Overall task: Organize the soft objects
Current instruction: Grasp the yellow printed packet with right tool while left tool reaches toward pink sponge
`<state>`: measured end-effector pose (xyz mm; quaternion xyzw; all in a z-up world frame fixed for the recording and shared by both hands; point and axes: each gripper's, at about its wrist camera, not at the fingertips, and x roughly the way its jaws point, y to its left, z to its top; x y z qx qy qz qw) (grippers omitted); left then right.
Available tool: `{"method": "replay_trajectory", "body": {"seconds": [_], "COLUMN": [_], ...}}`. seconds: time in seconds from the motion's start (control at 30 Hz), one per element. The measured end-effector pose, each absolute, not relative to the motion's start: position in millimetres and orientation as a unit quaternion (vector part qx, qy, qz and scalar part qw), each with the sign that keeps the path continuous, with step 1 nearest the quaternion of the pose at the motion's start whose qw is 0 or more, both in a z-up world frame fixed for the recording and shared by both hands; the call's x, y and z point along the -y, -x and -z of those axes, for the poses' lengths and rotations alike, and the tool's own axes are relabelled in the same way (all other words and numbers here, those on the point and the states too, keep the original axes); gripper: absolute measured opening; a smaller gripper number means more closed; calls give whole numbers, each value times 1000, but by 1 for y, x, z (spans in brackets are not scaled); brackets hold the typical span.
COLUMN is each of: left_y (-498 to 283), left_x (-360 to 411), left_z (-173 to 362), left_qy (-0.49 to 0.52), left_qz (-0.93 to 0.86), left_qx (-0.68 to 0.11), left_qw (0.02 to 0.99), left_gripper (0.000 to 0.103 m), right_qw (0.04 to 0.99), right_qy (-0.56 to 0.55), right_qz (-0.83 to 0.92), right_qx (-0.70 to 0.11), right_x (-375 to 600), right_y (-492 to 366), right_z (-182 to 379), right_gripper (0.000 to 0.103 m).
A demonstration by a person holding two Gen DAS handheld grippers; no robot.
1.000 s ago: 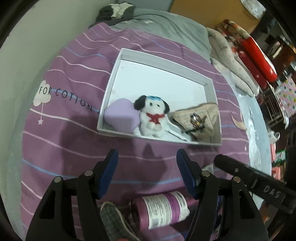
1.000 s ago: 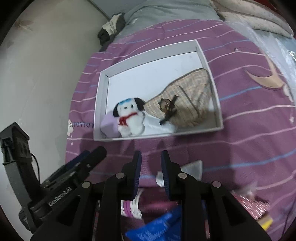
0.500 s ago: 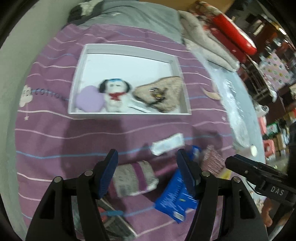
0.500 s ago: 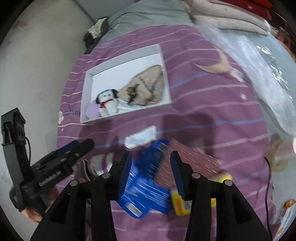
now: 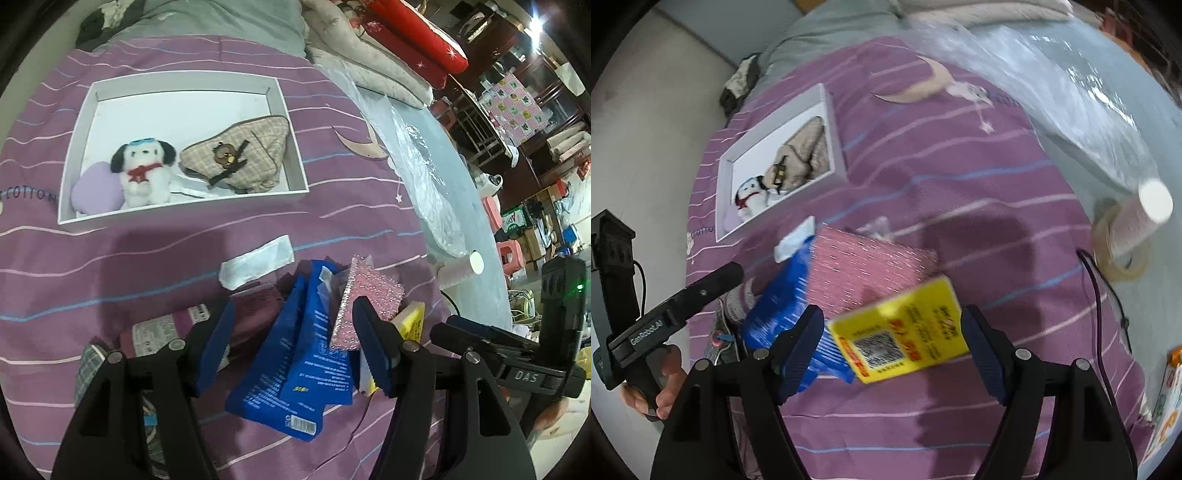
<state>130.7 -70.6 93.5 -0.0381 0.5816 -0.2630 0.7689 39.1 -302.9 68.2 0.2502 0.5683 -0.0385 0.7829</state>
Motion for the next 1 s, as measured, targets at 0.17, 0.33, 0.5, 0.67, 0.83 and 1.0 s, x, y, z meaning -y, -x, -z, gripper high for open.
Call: {"method": "replay_trajectory", "body": {"seconds": [0.17,0.33,0.5,0.67,0.83,1.0], "left_y": [-129,-126,-125,-124,-121,-118], "left_x": [84,96,106,115,124,132], "left_z": [-85,-78,-71,-66,-59,-56], "left_qy": [23,9,0,-1,-1,-19], "left_qz": [265,275,277,292,315,309], "left_qx": [-588,-596,-600,-598,-608,-606], "left_qw": [764,755,750,746,729,733], "left_gripper": [66,66,66,62,62,62], "right_qw": [789,810,807,803,790,775], "right_qy": [-185,-148,-152,-153,-196,-233], "right_qz": [67,-13,-32,-37,-49,-48], "right_qx": [-582,-568,-569,-575,-579,-585], "right_x": [298,287,284,281,290,307], "right_y": [-38,-41,-39,-39,-43,-40], "right_z": [-50,-30,-26,-21,-9,-4], "right_gripper": [81,81,81,82,81,46]}}
